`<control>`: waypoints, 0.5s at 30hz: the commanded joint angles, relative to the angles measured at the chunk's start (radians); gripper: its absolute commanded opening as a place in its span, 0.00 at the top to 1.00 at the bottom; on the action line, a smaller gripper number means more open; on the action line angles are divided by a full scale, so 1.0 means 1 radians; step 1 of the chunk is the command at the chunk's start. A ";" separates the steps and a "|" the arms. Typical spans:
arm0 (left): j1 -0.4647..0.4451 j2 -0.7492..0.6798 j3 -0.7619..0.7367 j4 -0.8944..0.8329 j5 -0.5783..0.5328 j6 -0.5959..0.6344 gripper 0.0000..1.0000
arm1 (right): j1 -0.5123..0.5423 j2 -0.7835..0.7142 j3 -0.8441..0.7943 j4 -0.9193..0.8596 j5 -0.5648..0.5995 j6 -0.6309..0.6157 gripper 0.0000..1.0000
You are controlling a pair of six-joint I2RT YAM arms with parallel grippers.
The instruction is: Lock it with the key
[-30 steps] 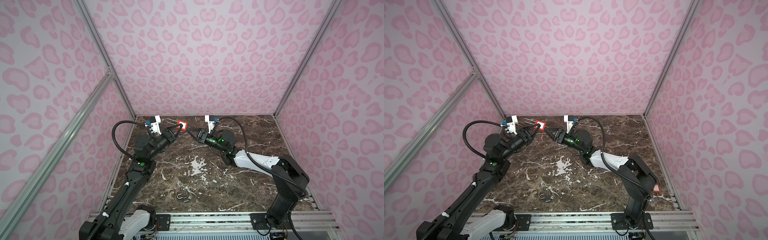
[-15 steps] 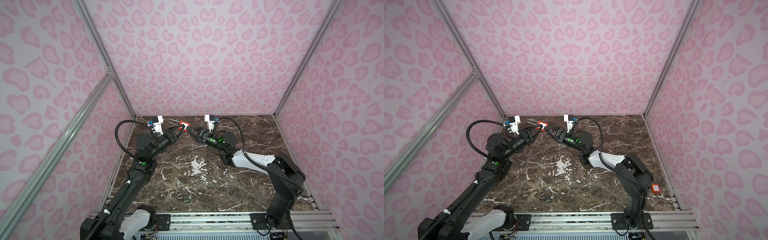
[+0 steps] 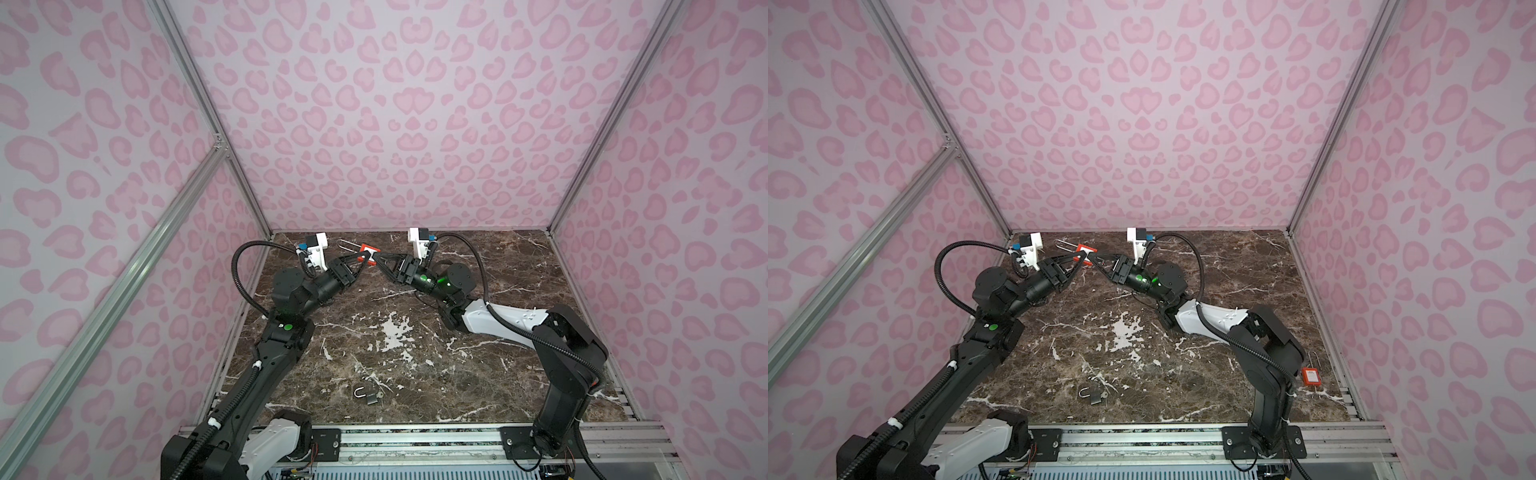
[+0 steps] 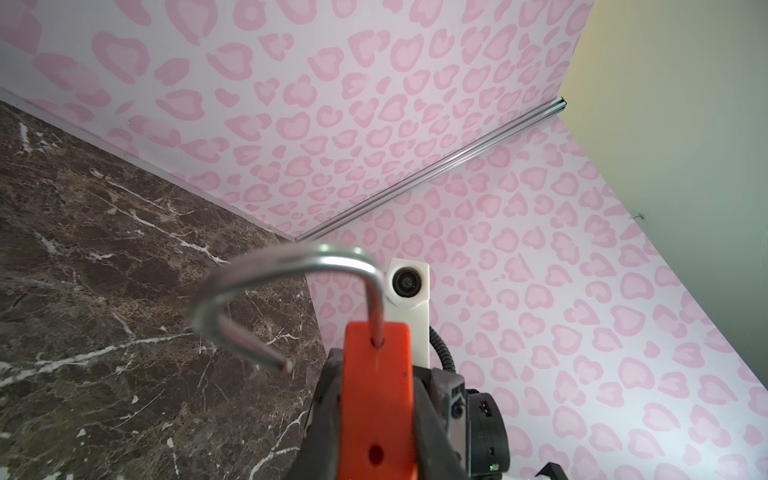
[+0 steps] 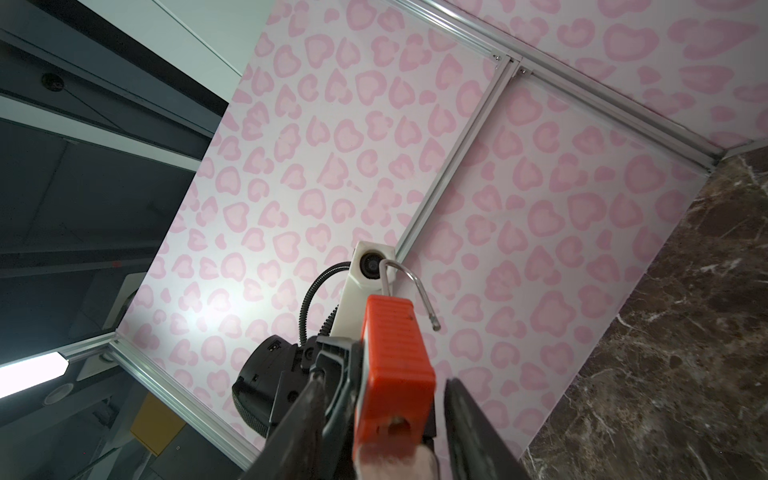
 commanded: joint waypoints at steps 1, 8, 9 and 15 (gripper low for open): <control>-0.001 -0.008 -0.005 0.033 0.008 0.005 0.96 | 0.002 0.011 0.009 0.054 -0.013 0.014 0.58; -0.001 -0.005 -0.017 0.034 0.008 0.005 0.96 | 0.004 0.012 0.009 0.054 -0.019 0.018 0.73; 0.000 -0.005 -0.018 0.031 0.008 0.005 0.96 | 0.004 0.013 0.008 0.055 -0.020 0.018 0.76; -0.001 -0.011 -0.018 0.003 0.008 0.005 0.96 | 0.000 0.010 0.007 0.066 -0.010 0.021 0.92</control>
